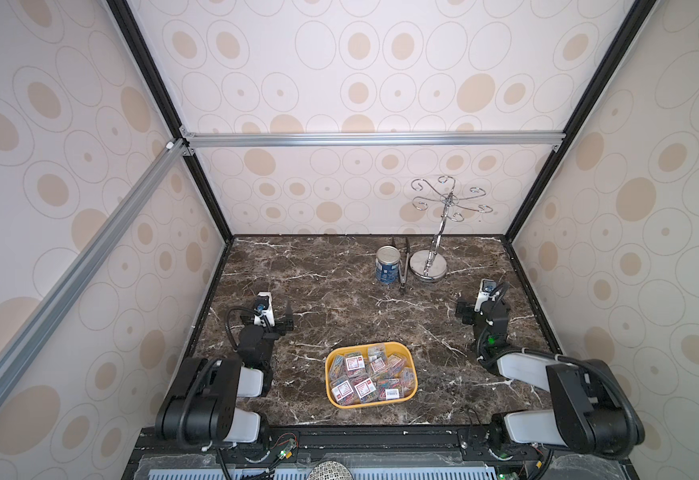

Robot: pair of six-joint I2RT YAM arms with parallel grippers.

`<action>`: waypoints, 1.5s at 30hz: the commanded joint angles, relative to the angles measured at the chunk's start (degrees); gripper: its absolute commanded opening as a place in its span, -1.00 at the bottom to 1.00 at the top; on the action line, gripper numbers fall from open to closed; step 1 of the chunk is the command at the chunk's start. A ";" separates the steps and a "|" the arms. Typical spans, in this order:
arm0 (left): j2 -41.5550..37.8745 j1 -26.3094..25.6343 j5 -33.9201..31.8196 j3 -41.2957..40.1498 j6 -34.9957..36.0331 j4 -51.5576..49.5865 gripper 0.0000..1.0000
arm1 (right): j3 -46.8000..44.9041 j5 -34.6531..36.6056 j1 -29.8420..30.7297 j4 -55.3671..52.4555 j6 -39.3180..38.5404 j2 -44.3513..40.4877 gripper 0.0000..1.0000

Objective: Take the paper clips out of the storage box
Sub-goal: Pick up the boxed paper clips from the storage box.

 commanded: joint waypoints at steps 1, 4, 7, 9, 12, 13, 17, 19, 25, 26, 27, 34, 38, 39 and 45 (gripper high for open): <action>-6.70 -0.27 -1.18 3.31 -0.79 -8.14 1.00 | 4.14 2.97 0.93 -13.37 4.84 -8.13 0.99; -12.88 -0.26 -2.38 12.73 -6.71 -30.50 1.00 | 7.28 -0.78 0.93 -23.87 12.51 -15.58 0.99; -17.47 -0.32 -0.75 19.72 -14.78 -44.67 1.00 | 8.29 -8.36 0.93 -30.29 18.65 -22.09 0.99; -20.77 -0.30 4.71 24.20 -17.59 -52.94 1.00 | 7.14 -25.60 0.93 -27.28 10.98 -26.27 0.99; -24.36 -0.33 15.46 27.47 -19.05 -60.47 1.00 | 5.19 -32.64 0.93 -26.47 11.99 -32.98 0.99; -25.42 -0.33 16.71 27.64 -20.54 -61.71 1.00 | 4.92 -32.06 0.98 -27.26 13.11 -35.02 0.99; -28.61 -0.25 14.55 25.84 -27.63 -67.51 1.00 | 2.83 -26.14 0.93 -32.57 18.80 -43.14 0.99; -30.34 -0.22 13.96 24.32 -28.40 -68.30 1.00 | 0.21 -25.49 0.93 -31.52 21.00 -46.78 0.99; -38.89 -0.20 2.39 15.67 -34.21 -67.90 1.00 | -3.48 -24.47 0.98 -29.05 33.25 -47.86 0.99; -40.69 -0.18 1.88 14.04 -34.73 -67.08 1.00 | -3.55 -27.24 0.93 -27.08 32.74 -46.22 0.99; -41.88 -0.13 0.92 12.90 -34.88 -67.02 1.00 | -3.67 -29.97 0.91 -24.31 32.62 -44.11 0.99; -39.92 -0.19 -10.07 6.18 -36.88 -65.89 1.00 | -4.44 -41.33 2.53 -9.32 45.14 -29.01 0.99; -33.39 -0.19 -10.33 1.05 -37.95 -54.96 1.00 | 5.74 -29.73 18.17 -23.89 37.88 -21.21 0.85; -32.39 -0.23 -11.16 1.36 -37.90 -54.88 1.00 | 8.89 -23.34 22.68 -29.73 35.89 -19.19 0.82; -35.79 -0.25 -11.10 -0.03 -35.53 -53.81 1.00 | 18.66 -12.73 37.90 -38.56 35.41 -9.03 0.72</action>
